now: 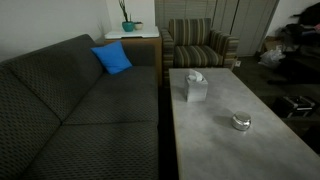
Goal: Uncover the silver bottle and put the lid on the table
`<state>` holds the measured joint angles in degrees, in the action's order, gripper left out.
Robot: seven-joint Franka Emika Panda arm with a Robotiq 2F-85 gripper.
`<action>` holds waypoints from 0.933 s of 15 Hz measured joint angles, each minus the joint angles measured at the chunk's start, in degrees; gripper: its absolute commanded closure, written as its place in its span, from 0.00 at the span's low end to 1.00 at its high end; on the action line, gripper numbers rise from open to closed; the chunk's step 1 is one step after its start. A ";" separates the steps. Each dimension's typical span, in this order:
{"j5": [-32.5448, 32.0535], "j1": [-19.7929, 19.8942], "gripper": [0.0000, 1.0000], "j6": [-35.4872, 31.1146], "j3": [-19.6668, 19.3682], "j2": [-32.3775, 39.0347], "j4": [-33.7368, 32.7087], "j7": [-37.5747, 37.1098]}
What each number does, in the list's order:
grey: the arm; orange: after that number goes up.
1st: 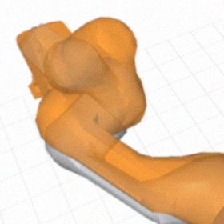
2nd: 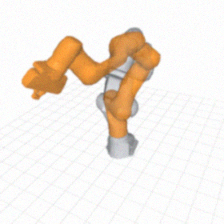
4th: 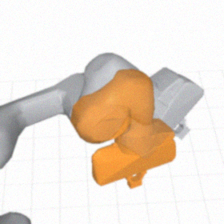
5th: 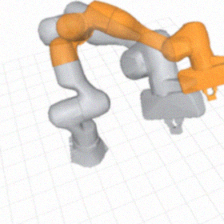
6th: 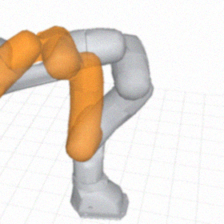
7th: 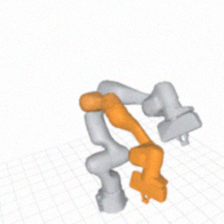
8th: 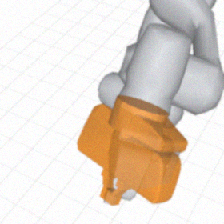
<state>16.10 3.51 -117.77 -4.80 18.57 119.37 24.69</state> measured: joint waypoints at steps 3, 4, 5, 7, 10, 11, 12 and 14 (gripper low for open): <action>-0.55 0.17 0.00 -0.16 0.37 0.00 -0.07 -0.09; -1.17 0.16 0.00 -0.43 0.57 0.01 -0.07 -0.27; -2.20 0.16 0.00 -0.86 0.77 0.09 -0.12 -0.33; -3.15 0.27 0.00 -1.51 1.06 0.95 -0.66 -0.12; -3.86 0.45 0.00 -2.24 2.59 5.17 -3.40 0.02; -3.86 0.40 0.00 -2.51 3.71 7.10 -4.69 -0.23; -3.86 0.23 0.00 -2.78 4.83 9.18 -6.08 -0.77; -3.86 -0.28 0.00 -3.28 5.65 12.13 -8.12 -1.31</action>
<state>12.23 3.23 -121.05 0.86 30.70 111.25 23.38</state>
